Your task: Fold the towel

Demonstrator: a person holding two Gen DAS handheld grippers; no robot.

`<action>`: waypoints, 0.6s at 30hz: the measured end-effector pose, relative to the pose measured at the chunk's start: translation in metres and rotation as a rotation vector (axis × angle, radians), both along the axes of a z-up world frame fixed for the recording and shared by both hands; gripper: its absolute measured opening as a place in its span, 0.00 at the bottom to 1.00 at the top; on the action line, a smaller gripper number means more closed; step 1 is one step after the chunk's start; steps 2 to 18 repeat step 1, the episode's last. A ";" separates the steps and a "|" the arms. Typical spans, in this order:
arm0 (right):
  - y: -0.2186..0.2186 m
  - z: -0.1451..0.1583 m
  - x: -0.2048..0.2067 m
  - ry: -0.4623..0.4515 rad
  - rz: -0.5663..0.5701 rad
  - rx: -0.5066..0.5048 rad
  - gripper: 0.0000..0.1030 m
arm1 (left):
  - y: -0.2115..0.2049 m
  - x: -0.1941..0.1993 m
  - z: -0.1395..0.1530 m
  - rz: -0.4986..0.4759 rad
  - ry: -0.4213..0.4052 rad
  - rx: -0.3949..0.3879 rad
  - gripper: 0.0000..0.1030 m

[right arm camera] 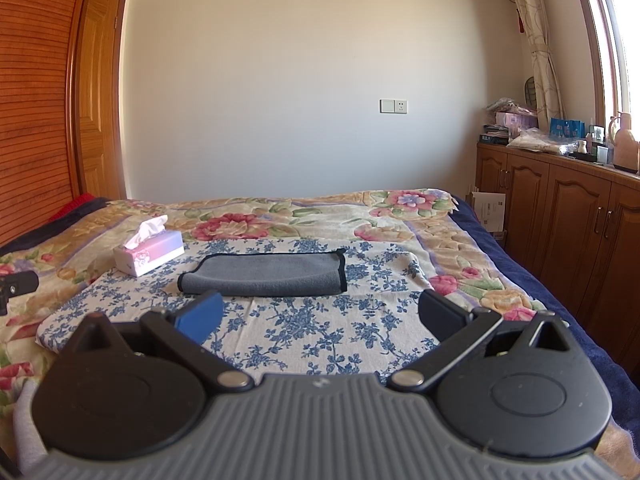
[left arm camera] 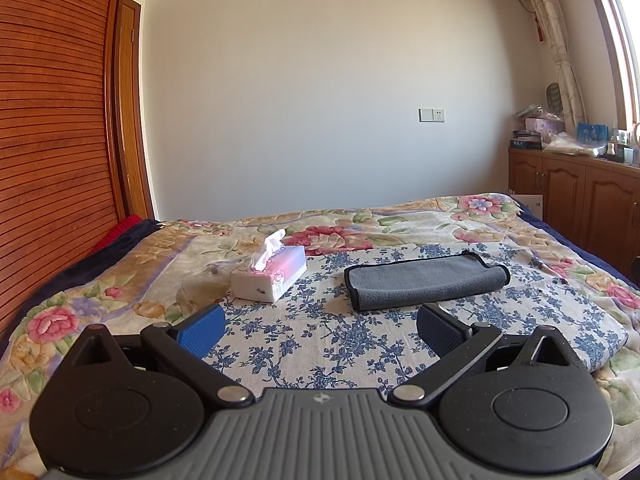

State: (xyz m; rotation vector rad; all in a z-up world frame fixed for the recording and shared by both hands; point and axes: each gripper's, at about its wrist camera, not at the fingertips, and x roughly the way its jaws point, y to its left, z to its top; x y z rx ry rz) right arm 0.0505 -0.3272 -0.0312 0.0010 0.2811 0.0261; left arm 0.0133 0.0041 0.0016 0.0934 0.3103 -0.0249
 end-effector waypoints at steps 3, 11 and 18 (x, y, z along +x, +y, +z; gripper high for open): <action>0.000 0.000 0.000 0.000 0.000 0.000 1.00 | 0.000 0.000 0.000 0.000 0.000 0.000 1.00; 0.000 0.000 0.000 0.000 0.000 0.000 1.00 | 0.000 0.000 0.000 0.000 0.000 0.000 1.00; 0.000 0.000 0.000 0.000 0.000 0.000 1.00 | 0.000 0.000 0.000 0.000 0.000 0.000 1.00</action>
